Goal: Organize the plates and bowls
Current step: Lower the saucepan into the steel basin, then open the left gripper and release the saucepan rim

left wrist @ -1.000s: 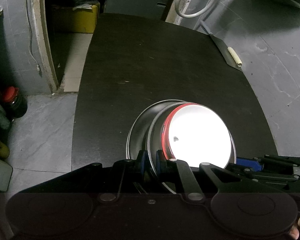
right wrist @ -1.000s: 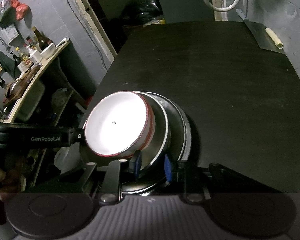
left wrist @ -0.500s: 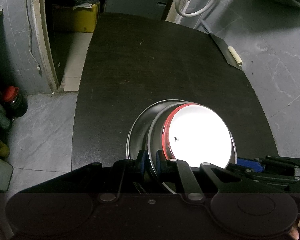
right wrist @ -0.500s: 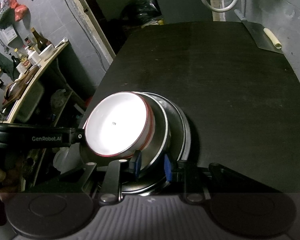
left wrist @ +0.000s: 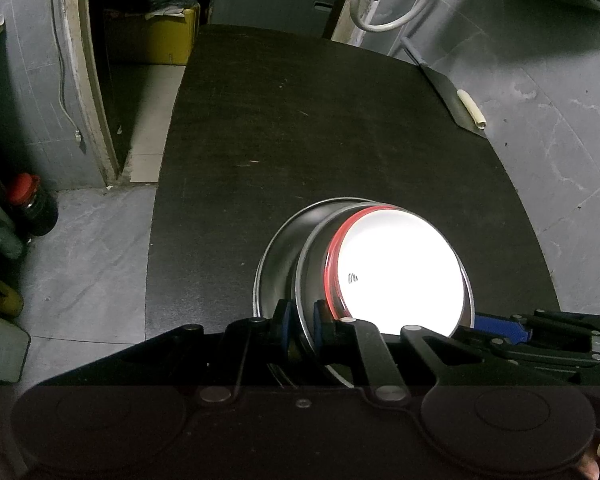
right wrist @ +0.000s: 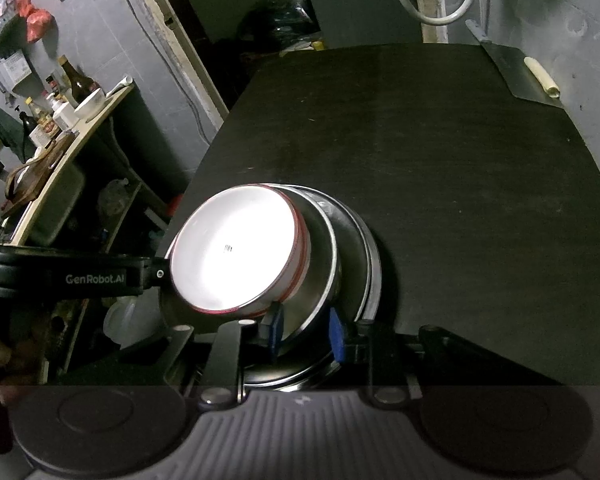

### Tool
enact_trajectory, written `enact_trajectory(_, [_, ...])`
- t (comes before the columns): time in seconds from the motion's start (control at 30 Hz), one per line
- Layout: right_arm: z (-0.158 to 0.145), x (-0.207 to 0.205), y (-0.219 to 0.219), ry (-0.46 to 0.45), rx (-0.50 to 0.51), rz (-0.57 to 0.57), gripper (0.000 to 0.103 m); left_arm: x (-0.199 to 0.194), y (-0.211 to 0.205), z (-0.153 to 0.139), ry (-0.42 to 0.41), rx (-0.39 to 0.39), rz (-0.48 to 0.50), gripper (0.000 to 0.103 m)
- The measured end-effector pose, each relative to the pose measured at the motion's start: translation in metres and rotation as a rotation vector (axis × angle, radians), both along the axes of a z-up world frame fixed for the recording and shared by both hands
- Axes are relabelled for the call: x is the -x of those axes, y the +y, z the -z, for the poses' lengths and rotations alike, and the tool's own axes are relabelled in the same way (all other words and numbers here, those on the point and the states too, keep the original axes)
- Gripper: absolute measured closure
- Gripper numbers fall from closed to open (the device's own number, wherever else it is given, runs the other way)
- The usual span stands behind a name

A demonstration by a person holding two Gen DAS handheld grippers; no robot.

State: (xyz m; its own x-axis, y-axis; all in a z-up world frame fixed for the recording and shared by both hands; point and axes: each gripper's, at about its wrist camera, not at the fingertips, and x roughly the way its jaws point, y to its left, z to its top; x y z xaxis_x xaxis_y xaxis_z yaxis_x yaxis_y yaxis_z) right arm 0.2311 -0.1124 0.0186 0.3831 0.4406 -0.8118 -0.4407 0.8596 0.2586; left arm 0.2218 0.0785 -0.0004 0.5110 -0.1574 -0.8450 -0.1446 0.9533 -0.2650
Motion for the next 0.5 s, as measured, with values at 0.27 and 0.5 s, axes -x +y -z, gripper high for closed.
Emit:
enact_trajectory(0.27, [-0.0005,0.0023,0.0,-0.003,0.003,0.015,0.073,0.002,0.0034,0.0005,0.003,-0.005,-0.006,0.08])
enact_trajectory(0.5, [-0.0017,0.0048,-0.0022,-0.01,0.009,0.036,0.067,0.0021,0.0039,-0.0002,0.003,-0.008,-0.004,0.079])
